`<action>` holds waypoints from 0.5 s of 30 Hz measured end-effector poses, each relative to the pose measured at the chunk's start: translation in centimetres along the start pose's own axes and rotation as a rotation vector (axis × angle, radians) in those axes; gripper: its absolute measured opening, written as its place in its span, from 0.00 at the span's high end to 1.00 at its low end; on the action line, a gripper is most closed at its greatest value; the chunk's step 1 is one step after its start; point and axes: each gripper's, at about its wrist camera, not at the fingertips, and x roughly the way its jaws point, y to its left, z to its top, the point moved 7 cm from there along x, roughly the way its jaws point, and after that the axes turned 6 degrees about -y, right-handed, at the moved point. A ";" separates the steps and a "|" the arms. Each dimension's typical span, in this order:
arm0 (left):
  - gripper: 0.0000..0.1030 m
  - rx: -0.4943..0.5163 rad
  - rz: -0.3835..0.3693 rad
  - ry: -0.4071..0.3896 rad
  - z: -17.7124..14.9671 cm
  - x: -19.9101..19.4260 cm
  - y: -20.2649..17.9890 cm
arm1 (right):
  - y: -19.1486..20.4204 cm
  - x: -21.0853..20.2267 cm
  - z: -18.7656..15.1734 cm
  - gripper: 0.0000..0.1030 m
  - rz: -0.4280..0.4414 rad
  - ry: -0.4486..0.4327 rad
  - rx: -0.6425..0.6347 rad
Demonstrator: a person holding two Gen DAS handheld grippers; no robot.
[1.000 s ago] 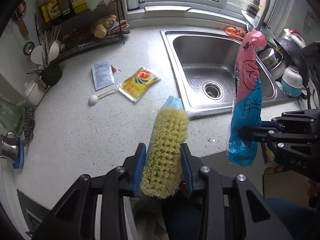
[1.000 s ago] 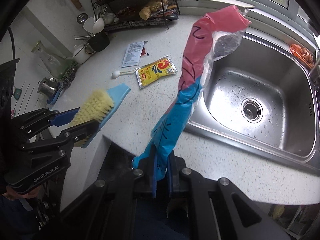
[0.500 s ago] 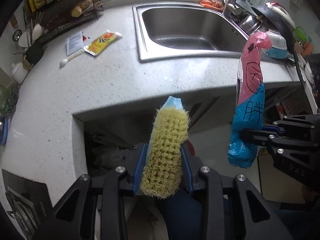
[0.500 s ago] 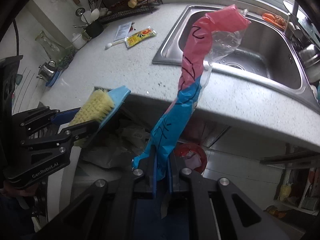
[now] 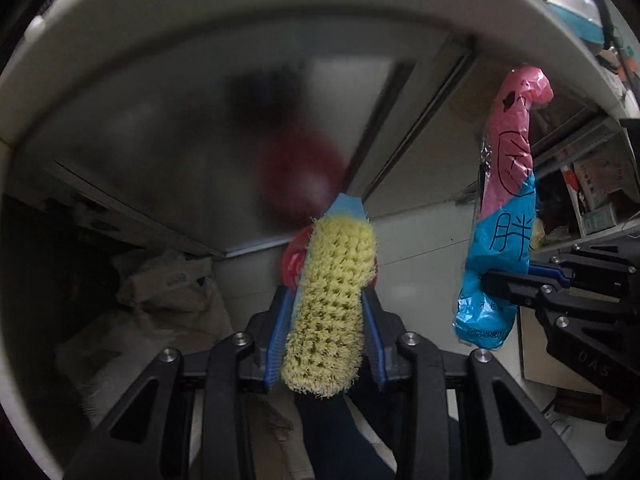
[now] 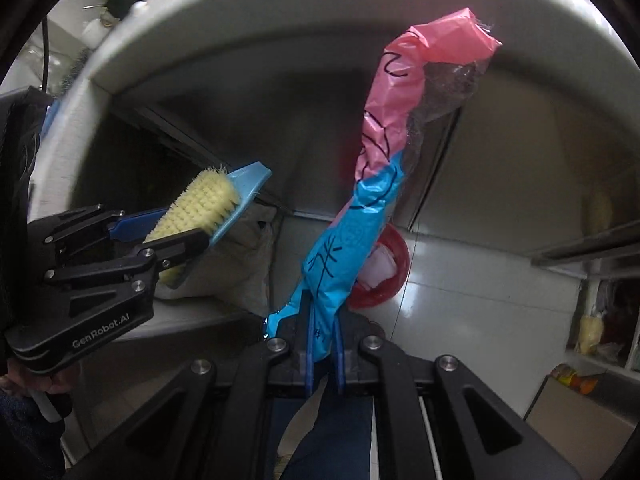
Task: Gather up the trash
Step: 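Carry the brush and bag down toward the red bin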
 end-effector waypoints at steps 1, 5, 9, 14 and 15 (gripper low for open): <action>0.68 -0.002 -0.007 0.004 -0.3 1.1 -0.2 | -0.3 1.1 -0.1 0.93 0.001 0.005 0.006; 0.68 0.022 -0.015 0.027 -0.8 5.8 -0.4 | -1.5 5.0 -0.2 0.93 0.007 0.031 0.043; 0.68 0.059 -0.014 0.042 -1.4 9.2 -1.1 | -2.8 8.2 0.2 0.93 -0.005 0.040 0.063; 0.60 0.076 -0.020 0.045 -1.9 11.9 -1.6 | -3.7 11.2 -0.3 0.93 -0.004 0.057 0.067; 0.52 0.076 -0.022 0.043 -2.0 11.9 -1.7 | -4.3 11.3 -0.9 0.93 -0.007 0.060 0.064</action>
